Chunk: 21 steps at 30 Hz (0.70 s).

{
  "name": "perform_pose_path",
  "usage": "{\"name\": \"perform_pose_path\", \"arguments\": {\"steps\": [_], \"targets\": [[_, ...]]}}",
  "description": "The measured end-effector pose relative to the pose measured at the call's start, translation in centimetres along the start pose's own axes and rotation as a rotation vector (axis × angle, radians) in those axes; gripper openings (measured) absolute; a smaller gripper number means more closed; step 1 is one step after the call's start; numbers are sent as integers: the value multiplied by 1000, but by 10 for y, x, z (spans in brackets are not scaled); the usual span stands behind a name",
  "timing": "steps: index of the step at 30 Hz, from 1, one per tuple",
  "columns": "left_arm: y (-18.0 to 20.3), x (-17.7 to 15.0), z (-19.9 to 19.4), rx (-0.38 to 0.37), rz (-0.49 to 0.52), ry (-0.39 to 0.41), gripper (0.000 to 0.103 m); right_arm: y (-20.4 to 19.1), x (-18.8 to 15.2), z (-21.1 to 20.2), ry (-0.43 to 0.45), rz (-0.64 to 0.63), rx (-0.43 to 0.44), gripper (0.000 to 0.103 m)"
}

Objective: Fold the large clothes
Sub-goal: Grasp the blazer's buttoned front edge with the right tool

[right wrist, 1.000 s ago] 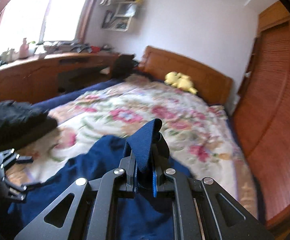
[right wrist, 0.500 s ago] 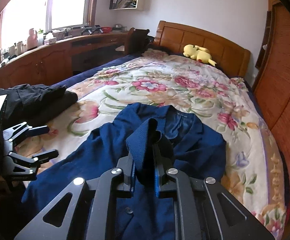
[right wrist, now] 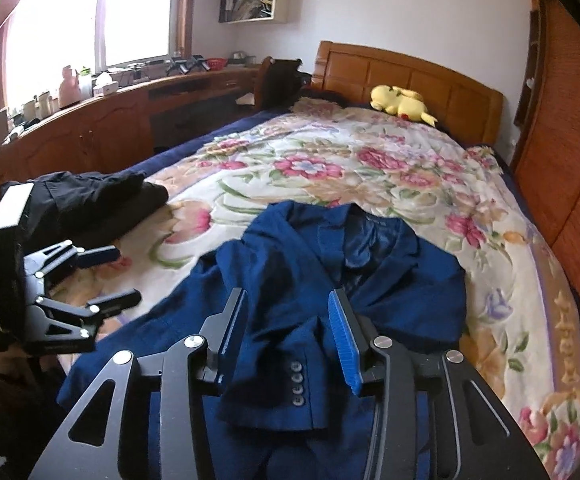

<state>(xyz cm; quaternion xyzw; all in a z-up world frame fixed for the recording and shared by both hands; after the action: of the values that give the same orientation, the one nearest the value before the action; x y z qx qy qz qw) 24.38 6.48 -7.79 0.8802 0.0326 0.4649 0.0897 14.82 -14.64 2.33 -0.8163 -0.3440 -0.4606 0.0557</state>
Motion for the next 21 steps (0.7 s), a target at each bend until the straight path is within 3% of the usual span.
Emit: {"name": "perform_pose_path", "arguments": {"steps": [10,21], "targets": [[11,-5,5,-5,23,-15,75,14,-73,69,-147,89,4,43],[14,-10,7,-5,38,-26,74,4,-124,147,-315,132,79,43]]}}
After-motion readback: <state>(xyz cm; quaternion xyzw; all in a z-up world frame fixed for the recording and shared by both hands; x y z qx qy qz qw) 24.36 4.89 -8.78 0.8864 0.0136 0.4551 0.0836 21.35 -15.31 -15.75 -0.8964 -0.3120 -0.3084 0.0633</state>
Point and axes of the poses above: each gripper's, at about its wrist camera, not at the fingertips, and z roughly the way its jaws point, y to its right, x to its top, the point moved 10 cm from there along z, roughly the way its jaws point, and after that the axes turned 8 degrees about -z, right-handed, at the moved point
